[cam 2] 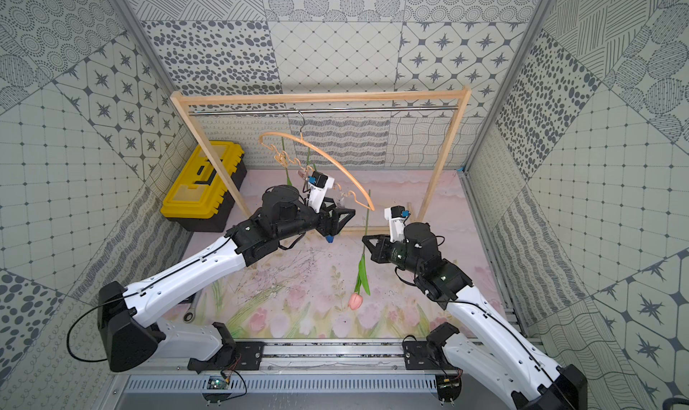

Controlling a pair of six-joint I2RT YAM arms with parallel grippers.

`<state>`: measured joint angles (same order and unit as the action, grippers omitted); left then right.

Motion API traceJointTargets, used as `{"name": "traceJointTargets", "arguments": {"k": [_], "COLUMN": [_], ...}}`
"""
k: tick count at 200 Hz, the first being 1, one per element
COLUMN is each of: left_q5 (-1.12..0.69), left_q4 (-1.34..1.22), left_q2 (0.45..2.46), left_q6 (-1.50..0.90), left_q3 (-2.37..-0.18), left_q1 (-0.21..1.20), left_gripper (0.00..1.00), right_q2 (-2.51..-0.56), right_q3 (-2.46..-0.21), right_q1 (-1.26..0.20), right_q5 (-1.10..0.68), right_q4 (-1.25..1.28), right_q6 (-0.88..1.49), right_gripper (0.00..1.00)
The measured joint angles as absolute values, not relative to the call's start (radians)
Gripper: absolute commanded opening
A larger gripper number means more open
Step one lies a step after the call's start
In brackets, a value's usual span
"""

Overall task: Dry the flowers on a clothes hanger
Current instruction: Open the clamp at the hanger.

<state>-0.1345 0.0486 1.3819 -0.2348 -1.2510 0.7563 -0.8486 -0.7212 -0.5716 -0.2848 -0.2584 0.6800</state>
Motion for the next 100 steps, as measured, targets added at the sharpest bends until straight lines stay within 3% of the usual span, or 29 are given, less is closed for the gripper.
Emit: {"name": "traceJointTargets", "arguments": {"k": [26, 100], "left_q5": [-0.128, -0.139], "left_q4": [0.049, 0.048], "left_q2": [1.407, 1.417], "left_q6": [-0.213, -0.165], "left_q3": [-1.275, -1.297], "left_q1": [0.756, 0.739], "left_gripper": [0.66, 0.23], "right_q2": [-0.847, -0.838], "right_q3": [-0.721, -0.722], "right_q1": [-0.572, -0.572], "right_q5": [-0.285, -0.288], "right_q4": [-0.259, -0.266], "right_q6": [0.680, 0.680], "right_gripper": [0.00, 0.00]}}
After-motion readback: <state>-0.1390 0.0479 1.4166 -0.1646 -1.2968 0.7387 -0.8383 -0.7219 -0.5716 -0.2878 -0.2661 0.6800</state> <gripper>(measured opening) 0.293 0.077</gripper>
